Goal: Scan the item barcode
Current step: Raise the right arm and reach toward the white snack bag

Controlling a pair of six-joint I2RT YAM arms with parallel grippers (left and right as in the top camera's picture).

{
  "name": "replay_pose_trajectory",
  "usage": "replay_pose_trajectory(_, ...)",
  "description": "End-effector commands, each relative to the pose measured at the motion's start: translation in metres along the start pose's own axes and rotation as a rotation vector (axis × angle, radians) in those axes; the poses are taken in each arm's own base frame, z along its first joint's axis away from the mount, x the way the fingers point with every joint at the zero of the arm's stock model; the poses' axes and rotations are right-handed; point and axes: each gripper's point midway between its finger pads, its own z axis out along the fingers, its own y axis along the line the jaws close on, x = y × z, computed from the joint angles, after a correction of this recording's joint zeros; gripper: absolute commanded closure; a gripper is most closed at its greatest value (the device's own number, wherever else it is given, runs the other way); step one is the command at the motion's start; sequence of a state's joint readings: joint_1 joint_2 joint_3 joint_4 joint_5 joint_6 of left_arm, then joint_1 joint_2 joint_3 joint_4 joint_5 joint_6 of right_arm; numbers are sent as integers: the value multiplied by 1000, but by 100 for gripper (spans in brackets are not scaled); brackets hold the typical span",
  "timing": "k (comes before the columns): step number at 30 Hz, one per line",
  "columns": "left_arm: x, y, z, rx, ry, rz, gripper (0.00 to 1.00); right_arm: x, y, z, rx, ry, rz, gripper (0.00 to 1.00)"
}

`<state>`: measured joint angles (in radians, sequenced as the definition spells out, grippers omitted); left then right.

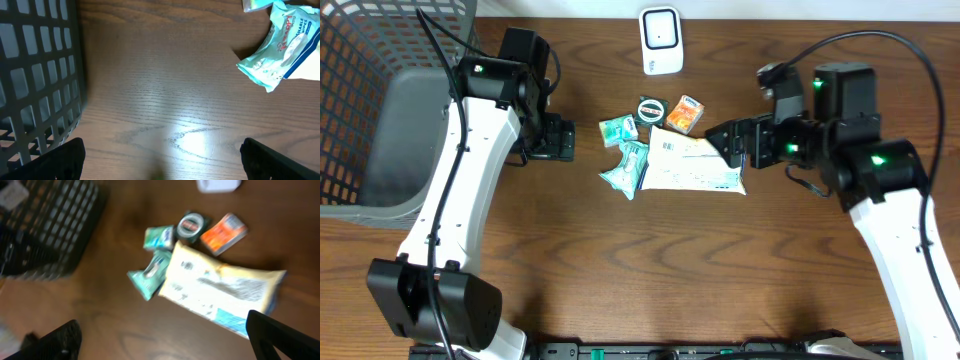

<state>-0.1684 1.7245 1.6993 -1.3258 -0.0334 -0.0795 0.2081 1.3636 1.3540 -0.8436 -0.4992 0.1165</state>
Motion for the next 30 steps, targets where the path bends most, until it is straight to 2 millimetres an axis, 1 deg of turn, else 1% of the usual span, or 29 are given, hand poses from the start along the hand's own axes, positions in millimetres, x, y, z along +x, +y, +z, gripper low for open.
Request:
replay_pose_trajectory(1, 0, 4, 2, -17, 3, -15, 2, -1, 16, 3, -87, 20, -20, 1)
replay_pose_trajectory(3, 0, 4, 2, -17, 3, -15, 2, 0, 11, 9, -70, 31, -11, 1)
replay_pose_trajectory(4, 0, 4, 2, -17, 3, -15, 2, 3, 1, 14, -32, 51, 2, 8)
replay_pose_trajectory(6, 0, 4, 2, -17, 3, -15, 2, 12, -17, 20, 55, 90, 77, 12)
replay_pose_trajectory(7, 0, 4, 2, -17, 3, -15, 2, 17, -26, 23, 100, 111, 124, 16)
replay_pose_trajectory(8, 0, 4, 2, -17, 3, -15, 2, 25, -37, 26, 155, 141, 182, 22)
replay_pose_trajectory(9, 0, 4, 2, -17, 3, -15, 2, 32, -44, 29, 188, 167, 218, 36)
replay_pose_trajectory(12, 0, 4, 2, -17, 3, -15, 2, 58, -59, 44, 233, 266, 306, 62)
replay_pose_trajectory(13, 0, 4, 2, -17, 3, -15, 2, 67, -63, 49, 241, 297, 333, 68)
replay_pose_trajectory(15, 0, 4, 2, -17, 3, -15, 2, 88, -72, 60, 262, 370, 388, 86)
replay_pose_trajectory(16, 0, 4, 2, -17, 3, -15, 2, 95, -75, 63, 268, 394, 398, 91)
replay_pose_trajectory(18, 0, 4, 2, -17, 3, -15, 2, 115, -82, 73, 281, 456, 424, 92)
replay_pose_trajectory(22, 0, 4, 2, -17, 3, -15, 2, 143, -95, 90, 298, 534, 458, 90)
replay_pose_trajectory(26, 0, 4, 2, -17, 3, -15, 2, 159, -106, 106, 309, 571, 481, 92)
replay_pose_trajectory(30, 0, 4, 2, -17, 3, -15, 2, 165, -116, 122, 313, 584, 486, 94)
